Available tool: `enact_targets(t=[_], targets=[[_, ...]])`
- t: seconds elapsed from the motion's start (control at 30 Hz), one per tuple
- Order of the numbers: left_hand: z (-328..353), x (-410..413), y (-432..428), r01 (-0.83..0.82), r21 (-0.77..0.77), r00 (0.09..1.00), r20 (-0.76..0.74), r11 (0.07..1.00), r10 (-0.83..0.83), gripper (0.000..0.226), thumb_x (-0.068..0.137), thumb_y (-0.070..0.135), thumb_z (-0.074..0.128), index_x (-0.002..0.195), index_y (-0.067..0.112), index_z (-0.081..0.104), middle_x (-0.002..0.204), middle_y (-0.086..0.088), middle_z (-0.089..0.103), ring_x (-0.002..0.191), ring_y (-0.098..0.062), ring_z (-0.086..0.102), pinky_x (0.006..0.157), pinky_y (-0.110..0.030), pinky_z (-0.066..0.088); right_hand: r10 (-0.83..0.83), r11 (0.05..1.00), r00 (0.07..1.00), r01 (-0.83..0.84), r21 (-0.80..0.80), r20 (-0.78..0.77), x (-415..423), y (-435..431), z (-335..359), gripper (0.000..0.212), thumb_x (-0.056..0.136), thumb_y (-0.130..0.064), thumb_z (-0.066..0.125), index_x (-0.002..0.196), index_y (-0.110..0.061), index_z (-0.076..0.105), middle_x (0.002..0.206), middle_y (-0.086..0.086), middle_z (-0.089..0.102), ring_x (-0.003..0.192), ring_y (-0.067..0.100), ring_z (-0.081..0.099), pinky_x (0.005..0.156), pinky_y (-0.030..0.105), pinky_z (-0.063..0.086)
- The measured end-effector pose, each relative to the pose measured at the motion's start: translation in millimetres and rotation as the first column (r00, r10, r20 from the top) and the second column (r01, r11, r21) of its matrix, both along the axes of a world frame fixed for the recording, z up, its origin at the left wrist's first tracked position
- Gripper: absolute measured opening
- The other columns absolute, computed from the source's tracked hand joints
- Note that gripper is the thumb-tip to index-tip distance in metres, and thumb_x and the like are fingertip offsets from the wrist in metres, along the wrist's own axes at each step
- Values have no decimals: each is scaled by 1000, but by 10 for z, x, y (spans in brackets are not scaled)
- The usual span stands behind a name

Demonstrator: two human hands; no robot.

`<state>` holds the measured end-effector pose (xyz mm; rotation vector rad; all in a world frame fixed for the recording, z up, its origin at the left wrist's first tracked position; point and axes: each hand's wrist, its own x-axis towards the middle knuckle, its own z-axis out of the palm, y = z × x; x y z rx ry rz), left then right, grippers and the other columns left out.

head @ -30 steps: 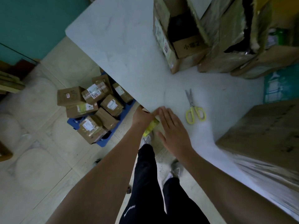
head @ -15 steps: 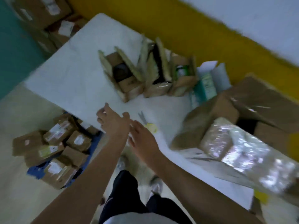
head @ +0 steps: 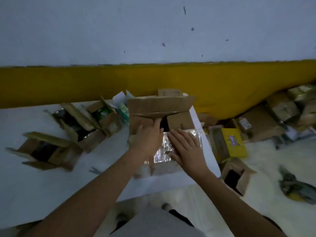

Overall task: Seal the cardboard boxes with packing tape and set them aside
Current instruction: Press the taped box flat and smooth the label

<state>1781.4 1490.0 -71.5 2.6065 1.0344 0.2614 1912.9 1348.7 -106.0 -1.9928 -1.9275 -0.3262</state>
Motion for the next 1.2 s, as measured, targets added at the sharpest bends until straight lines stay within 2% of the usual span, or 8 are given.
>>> enact_targets(t=[0.13, 0.37, 0.53, 0.7, 0.83, 0.97, 1.03, 1.2], targets=[[-159, 73, 146, 16, -258, 986, -158, 966, -58, 37, 106, 31, 28, 81, 14, 49, 84, -13, 59, 84, -30, 59, 64, -33, 33, 64, 962, 998, -55, -267, 26, 179, -22, -107, 76, 94, -69, 34, 154, -22, 28, 160, 0, 26, 149, 22, 20, 119, 46, 22], [-141, 187, 43, 42, -119, 950, -302, 992, -77, 48, 106, 40, 23, 109, 12, 62, 96, -10, 65, 88, -26, 60, 73, -35, 41, 102, 968, 985, -66, -243, 138, 148, -32, -324, 83, 91, -73, 34, 150, -15, 37, 156, 13, 34, 143, 36, 31, 114, 51, 30], [-266, 167, 50, -50, -192, 978, -209, 980, 9, 53, 104, 45, 29, 59, 22, 47, 58, 1, 48, 58, -17, 50, 55, -27, 36, 209, 962, 955, -161, -223, 213, 227, 3, -422, 86, 90, -70, 37, 151, -10, 31, 156, 20, 29, 144, 39, 28, 115, 51, 30], [-257, 193, 15, -91, -182, 977, -209, 979, 52, 55, 103, 49, 30, 56, 23, 45, 57, 0, 48, 64, -23, 56, 65, -36, 47, 269, 937, 940, -205, -282, 208, 264, 4, -413, 93, 84, -69, 43, 155, -16, 18, 159, 20, 22, 146, 38, 23, 117, 52, 22], [-202, 221, -36, -120, -149, 971, -226, 981, 85, 54, 103, 49, 30, 61, 21, 49, 60, 2, 48, 65, -19, 53, 61, -32, 38, 259, 946, 956, -222, -236, 140, 246, -19, -354, 76, 94, -63, 30, 155, -19, 23, 158, 18, 25, 145, 37, 25, 118, 51, 23], [-198, 222, -77, -155, -110, 963, -239, 982, 125, 52, 103, 50, 30, 63, 21, 50, 60, 3, 50, 63, -18, 53, 62, -31, 40, 294, 940, 932, -241, -241, 214, 248, 19, -391, 89, 81, -62, 61, 151, -14, 34, 153, 18, 37, 136, 43, 40, 112, 54, 30], [-216, 218, -102, -167, -69, 956, -255, 984, 144, 54, 103, 51, 29, 65, 20, 53, 61, 1, 54, 65, -20, 57, 65, -33, 45, 346, 919, 912, -282, -276, 220, 304, 23, -372, 95, 79, -62, 62, 153, -14, 28, 155, 18, 33, 137, 45, 37, 113, 55, 27], [-331, 174, -157, -244, 26, 958, -150, 970, 245, 51, 103, 47, 31, 75, 16, 60, 69, -4, 61, 65, -20, 58, 62, -36, 45, 371, 888, 919, -309, -340, 135, 280, 24, -326, 73, 91, -48, 56, 152, -18, 29, 155, 14, 35, 136, 48, 36, 114, 55, 24]])
